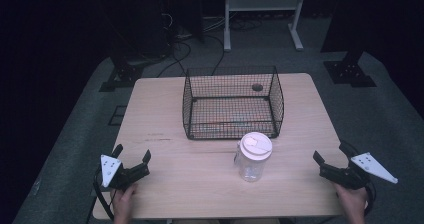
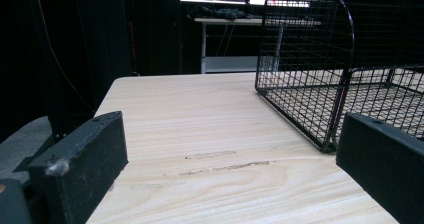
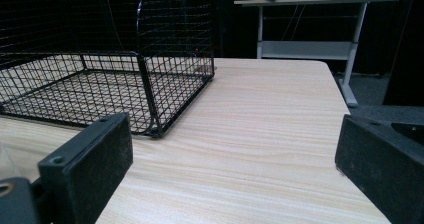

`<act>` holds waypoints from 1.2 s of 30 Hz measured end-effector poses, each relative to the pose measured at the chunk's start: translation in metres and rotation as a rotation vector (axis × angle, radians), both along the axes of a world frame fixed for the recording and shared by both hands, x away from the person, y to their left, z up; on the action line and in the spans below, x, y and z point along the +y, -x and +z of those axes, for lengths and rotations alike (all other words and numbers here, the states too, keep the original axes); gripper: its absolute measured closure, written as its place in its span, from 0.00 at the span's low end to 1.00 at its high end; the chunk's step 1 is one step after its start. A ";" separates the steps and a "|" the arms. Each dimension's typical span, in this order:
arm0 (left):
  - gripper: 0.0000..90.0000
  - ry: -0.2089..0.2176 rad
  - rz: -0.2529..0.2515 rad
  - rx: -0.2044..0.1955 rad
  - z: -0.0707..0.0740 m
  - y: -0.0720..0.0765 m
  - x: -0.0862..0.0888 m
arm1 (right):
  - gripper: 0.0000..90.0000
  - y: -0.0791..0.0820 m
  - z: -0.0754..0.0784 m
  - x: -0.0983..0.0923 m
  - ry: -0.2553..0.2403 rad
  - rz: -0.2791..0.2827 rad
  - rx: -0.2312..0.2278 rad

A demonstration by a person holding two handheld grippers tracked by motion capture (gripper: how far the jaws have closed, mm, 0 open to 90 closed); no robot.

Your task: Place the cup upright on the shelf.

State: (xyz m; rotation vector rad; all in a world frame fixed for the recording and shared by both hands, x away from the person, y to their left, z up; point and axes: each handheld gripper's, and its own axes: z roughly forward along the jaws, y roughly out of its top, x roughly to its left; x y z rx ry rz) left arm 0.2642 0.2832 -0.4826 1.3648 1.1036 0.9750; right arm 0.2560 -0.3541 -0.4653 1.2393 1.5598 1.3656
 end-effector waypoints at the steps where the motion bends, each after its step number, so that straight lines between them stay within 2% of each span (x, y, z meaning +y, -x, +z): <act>1: 0.00 -0.001 0.000 0.000 0.000 0.000 0.000 | 0.02 0.000 0.000 0.000 -0.001 0.001 0.000; 11: 0.00 0.006 -0.002 -0.001 0.000 0.000 0.001 | 0.02 0.001 0.004 0.004 0.004 0.020 -0.008; 14: 0.00 0.007 -0.007 -0.004 0.000 0.000 0.001 | 0.02 0.002 0.007 0.010 0.030 0.043 -0.014; 18: 0.00 0.012 -0.006 -0.003 0.000 0.000 0.001 | 0.02 0.002 0.008 0.014 0.032 0.058 -0.020; 36: 0.00 0.012 -0.008 -0.004 0.000 0.000 0.001 | 0.02 0.006 0.018 0.042 0.064 0.189 -0.029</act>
